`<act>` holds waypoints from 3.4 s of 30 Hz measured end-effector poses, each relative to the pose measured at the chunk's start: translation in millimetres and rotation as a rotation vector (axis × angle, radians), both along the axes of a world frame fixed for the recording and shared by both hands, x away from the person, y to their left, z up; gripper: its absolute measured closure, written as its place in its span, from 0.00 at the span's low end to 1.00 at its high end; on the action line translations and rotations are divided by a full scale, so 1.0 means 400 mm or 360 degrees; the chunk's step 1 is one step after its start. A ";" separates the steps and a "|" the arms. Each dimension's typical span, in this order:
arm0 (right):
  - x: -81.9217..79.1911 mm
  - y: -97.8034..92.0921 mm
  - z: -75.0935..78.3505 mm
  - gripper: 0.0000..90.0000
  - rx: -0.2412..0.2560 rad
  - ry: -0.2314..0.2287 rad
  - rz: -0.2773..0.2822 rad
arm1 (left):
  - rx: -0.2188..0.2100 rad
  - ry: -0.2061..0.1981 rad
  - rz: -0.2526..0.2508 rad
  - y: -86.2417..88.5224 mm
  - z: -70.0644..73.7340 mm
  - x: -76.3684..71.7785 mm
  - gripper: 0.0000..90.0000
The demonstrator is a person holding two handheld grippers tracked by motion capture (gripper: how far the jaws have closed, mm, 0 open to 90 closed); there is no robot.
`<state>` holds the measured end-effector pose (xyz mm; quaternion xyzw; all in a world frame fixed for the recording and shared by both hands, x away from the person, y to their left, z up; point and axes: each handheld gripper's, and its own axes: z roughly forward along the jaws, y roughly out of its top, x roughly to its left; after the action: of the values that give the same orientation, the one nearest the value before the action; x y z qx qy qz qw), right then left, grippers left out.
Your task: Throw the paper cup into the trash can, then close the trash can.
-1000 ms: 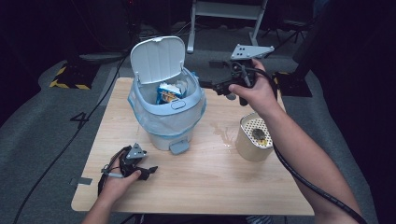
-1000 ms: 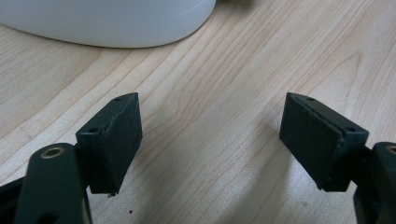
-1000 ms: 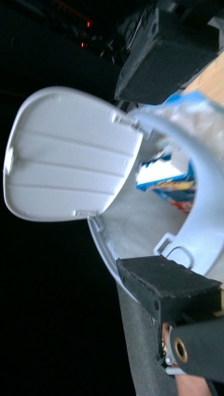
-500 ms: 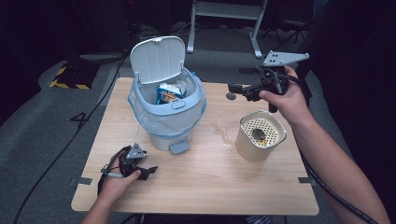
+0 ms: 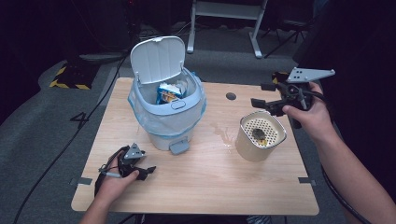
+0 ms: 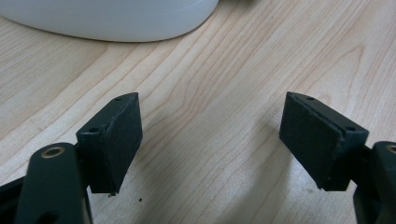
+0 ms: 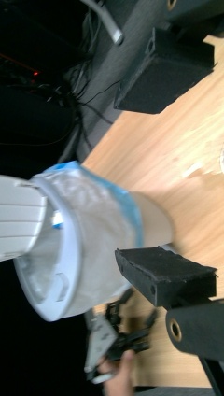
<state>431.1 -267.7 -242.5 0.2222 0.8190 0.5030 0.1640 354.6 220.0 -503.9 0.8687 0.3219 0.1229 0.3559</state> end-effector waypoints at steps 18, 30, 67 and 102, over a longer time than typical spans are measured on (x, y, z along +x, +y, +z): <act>-0.129 -0.169 -0.119 0.23 -0.0100 0.0053 -0.0109 | -0.0005 0.0011 0.0029 -0.001 -0.001 0.000 0.22; -0.212 -0.231 -0.227 0.24 -0.0169 0.0129 -0.0155 | -0.0004 0.0015 0.0050 -0.006 -0.001 0.002 0.20; -0.229 -0.278 -0.627 0.19 -0.0235 0.0366 -0.0542 | -0.0004 0.0015 0.0085 -0.008 -0.001 -0.005 0.20; -0.223 -0.253 -0.656 0.11 -0.0316 0.0368 -0.0540 | -0.0195 -0.0021 0.0166 0.027 0.097 -0.033 0.39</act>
<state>342.1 -368.8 -504.7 0.3957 0.8286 0.3564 0.1724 341.3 230.7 -465.1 0.8265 0.3713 0.1270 0.4035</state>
